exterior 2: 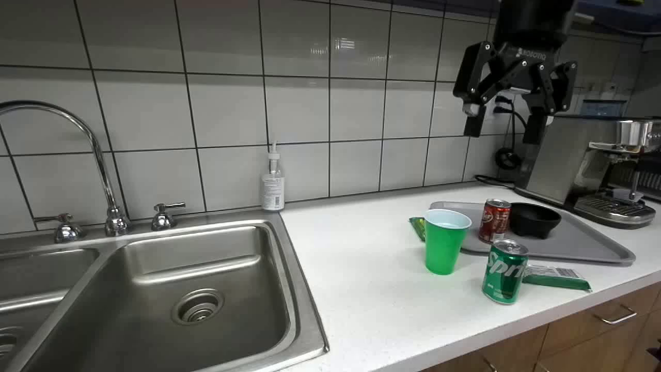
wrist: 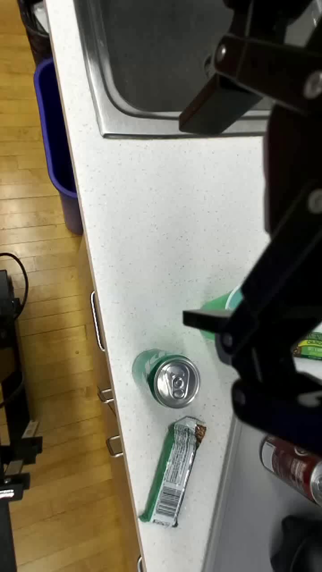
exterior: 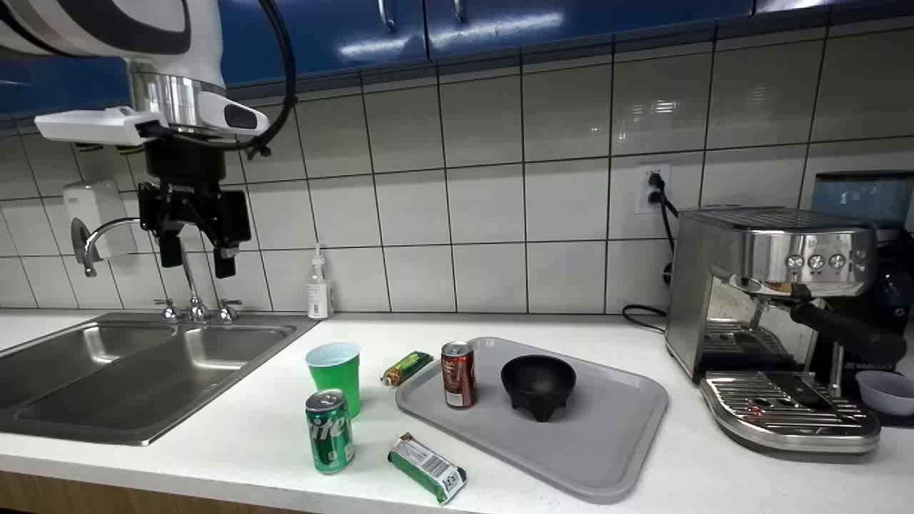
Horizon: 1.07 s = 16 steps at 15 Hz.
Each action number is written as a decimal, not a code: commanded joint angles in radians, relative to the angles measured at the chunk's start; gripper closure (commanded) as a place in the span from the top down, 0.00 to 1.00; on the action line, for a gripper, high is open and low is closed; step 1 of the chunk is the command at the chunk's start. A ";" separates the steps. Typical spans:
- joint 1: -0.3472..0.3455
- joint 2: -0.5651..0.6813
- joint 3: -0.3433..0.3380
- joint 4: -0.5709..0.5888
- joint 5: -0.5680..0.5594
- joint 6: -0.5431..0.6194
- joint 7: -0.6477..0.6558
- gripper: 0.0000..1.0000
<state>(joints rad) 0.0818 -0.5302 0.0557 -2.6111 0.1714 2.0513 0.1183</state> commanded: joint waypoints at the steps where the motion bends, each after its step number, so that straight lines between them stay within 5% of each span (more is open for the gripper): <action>1: -0.006 0.001 0.005 0.001 0.002 -0.002 -0.002 1.00; 16: -0.100 0.055 -0.026 -0.057 -0.051 0.272 0.019 1.00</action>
<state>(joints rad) 0.0089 -0.4958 0.0302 -2.6606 0.1518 2.2677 0.1184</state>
